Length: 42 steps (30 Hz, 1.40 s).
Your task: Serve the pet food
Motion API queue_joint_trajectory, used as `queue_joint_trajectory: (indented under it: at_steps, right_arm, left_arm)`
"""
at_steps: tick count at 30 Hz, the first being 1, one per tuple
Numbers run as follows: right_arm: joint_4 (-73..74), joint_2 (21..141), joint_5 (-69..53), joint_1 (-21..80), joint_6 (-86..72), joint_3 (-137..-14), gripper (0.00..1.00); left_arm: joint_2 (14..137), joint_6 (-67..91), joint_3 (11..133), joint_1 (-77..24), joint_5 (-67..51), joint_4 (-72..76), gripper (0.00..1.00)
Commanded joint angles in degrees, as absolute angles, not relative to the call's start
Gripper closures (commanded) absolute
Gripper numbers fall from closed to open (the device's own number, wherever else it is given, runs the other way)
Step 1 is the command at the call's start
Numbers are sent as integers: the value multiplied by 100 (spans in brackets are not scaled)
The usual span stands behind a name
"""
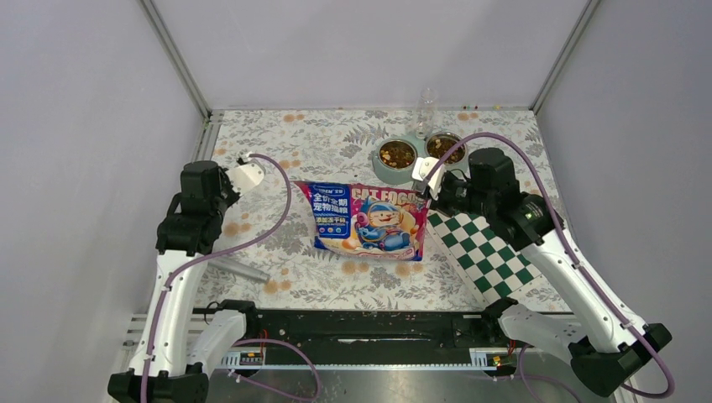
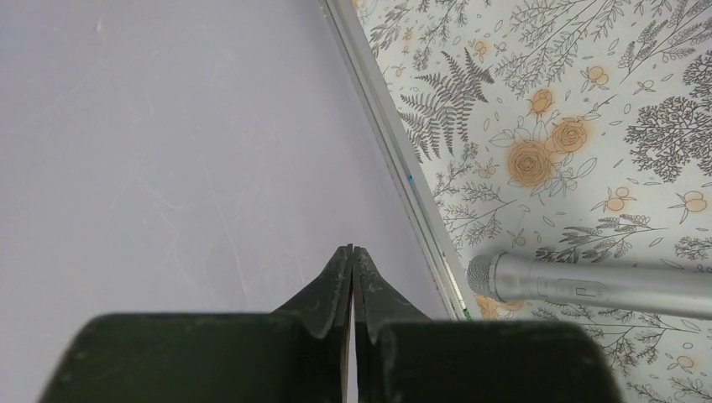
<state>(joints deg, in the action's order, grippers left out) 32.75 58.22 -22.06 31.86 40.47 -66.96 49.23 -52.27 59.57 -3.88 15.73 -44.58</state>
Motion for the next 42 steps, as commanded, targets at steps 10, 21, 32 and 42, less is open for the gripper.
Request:
queue_joint_trajectory:
  at_steps: [10,21,32,42]
  right_arm:
    - [2641,6038,-2979,3102,2807,-7158,40]
    - [3720,7313,-2509,3749,2334,-8667,29]
    - [4804,8659,-2128,4422,2964,-9661,35]
    - [4002,9150,-1701,4809,2352,-10119,100]
  left_arm:
    - [5045,-3051,7213,-538,-1725,-4116,32]
    - [4866,-711,6722,-554,-2638,-2316,28]
    - [4177,-299,6269,-549,-2360,-1800,26]
    - [3891,-384,6242,-553,-2149,-1924,25]
